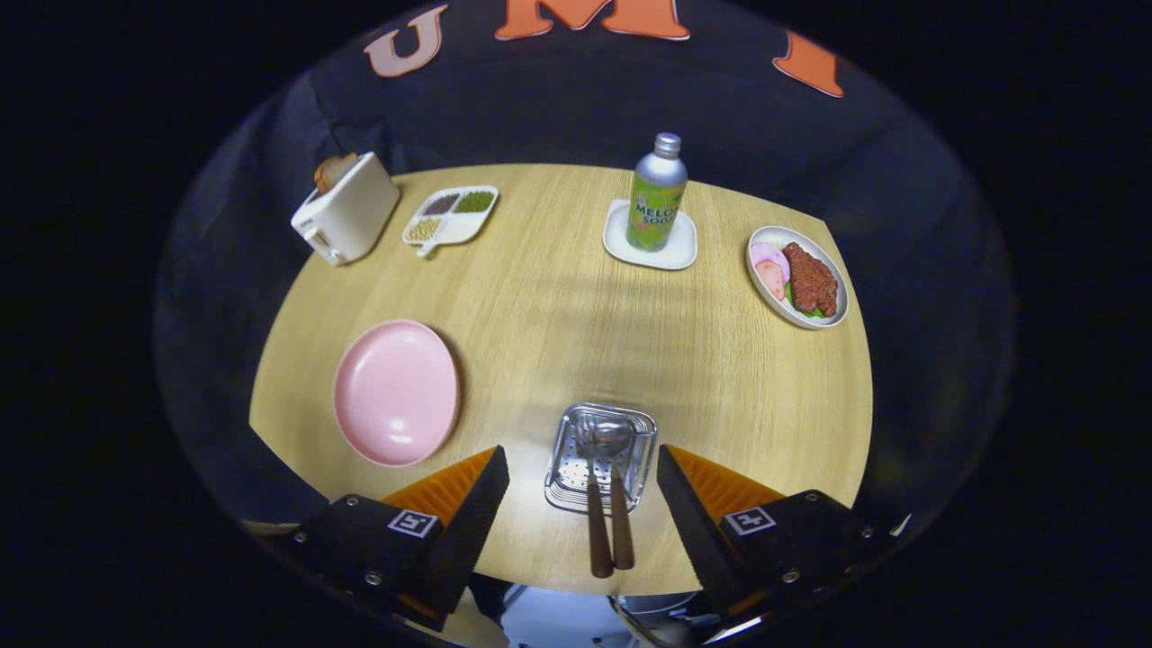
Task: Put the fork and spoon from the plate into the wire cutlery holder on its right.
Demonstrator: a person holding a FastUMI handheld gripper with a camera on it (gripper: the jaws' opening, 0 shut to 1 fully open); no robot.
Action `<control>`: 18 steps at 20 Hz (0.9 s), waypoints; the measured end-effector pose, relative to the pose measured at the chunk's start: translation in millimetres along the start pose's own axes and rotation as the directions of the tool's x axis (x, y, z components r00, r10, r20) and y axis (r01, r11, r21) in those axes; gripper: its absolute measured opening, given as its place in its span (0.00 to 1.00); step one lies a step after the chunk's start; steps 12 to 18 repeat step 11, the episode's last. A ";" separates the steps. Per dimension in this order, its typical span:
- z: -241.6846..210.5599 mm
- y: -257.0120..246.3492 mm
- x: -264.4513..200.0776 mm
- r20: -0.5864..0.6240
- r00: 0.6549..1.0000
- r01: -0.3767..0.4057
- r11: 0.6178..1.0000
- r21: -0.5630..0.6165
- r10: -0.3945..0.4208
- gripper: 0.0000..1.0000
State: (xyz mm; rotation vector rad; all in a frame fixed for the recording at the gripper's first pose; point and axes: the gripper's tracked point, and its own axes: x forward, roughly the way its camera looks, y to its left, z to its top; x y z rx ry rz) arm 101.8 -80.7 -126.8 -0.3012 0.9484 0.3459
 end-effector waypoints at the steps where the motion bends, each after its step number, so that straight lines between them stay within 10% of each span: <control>1: 10.5 4.2 -10.1 0.058 0.998 -0.011 1.000 0.028 0.010 0.99; 5: 50.6 1.5 -64.9 0.303 0.952 0.016 0.993 0.113 -0.050 0.99; 11: 75.8 -15.6 -154.5 0.591 0.778 0.085 0.967 0.239 -0.214 0.99; 18: 75.8 -15.6 -154.5 0.591 0.778 0.085 0.967 0.239 -0.214 0.99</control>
